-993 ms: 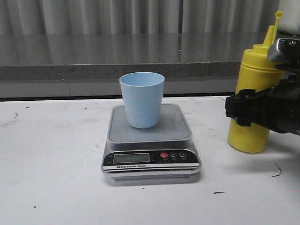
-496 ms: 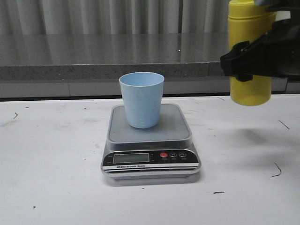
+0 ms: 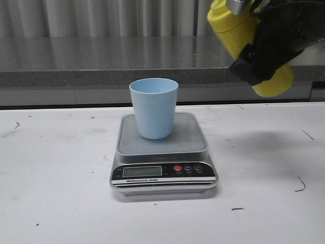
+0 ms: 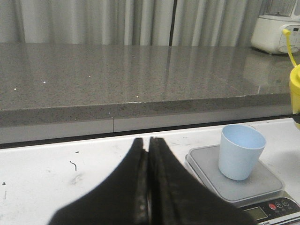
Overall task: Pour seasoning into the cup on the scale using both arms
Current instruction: 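Tilt the bottle nozzle-down over the blue cup with the right gripper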
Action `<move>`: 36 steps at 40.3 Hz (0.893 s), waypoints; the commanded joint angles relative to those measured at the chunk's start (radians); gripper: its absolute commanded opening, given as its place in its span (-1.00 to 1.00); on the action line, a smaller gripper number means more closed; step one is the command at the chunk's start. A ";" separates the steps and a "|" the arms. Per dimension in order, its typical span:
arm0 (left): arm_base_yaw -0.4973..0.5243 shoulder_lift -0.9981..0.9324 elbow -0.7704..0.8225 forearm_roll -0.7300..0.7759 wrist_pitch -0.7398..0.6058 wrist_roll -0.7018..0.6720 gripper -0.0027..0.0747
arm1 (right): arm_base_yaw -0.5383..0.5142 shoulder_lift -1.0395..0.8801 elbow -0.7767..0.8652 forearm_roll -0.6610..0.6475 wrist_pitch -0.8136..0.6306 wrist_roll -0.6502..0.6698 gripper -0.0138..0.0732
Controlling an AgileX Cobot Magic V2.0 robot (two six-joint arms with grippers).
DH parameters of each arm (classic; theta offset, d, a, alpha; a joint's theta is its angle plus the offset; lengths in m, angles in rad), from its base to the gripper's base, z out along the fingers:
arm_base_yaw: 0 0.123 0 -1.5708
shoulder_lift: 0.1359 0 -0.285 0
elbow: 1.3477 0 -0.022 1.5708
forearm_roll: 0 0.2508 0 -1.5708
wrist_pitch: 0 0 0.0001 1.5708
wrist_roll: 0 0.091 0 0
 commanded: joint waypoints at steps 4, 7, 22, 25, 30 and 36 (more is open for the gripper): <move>0.001 0.012 -0.028 -0.011 -0.083 -0.015 -0.98 | 0.029 -0.035 -0.079 -0.012 -0.075 -0.155 -0.22; 0.001 0.012 -0.028 -0.011 -0.083 -0.015 -0.98 | 0.039 -0.014 -0.116 -0.012 -0.027 -0.192 -0.22; 0.001 0.012 -0.028 -0.011 -0.083 -0.015 -0.98 | 0.038 0.088 -0.284 -0.001 0.103 -0.230 -0.22; 0.001 0.012 -0.028 -0.011 -0.083 -0.015 -0.98 | 0.038 0.098 -0.294 -0.001 0.115 -0.253 -0.22; 0.001 0.012 -0.028 -0.011 -0.083 -0.015 -0.98 | 0.038 0.114 -0.294 -0.001 0.114 -0.303 -0.22; 0.001 0.012 -0.028 -0.011 -0.083 -0.015 -0.98 | 0.038 0.123 -0.294 -0.001 0.113 -0.328 -0.22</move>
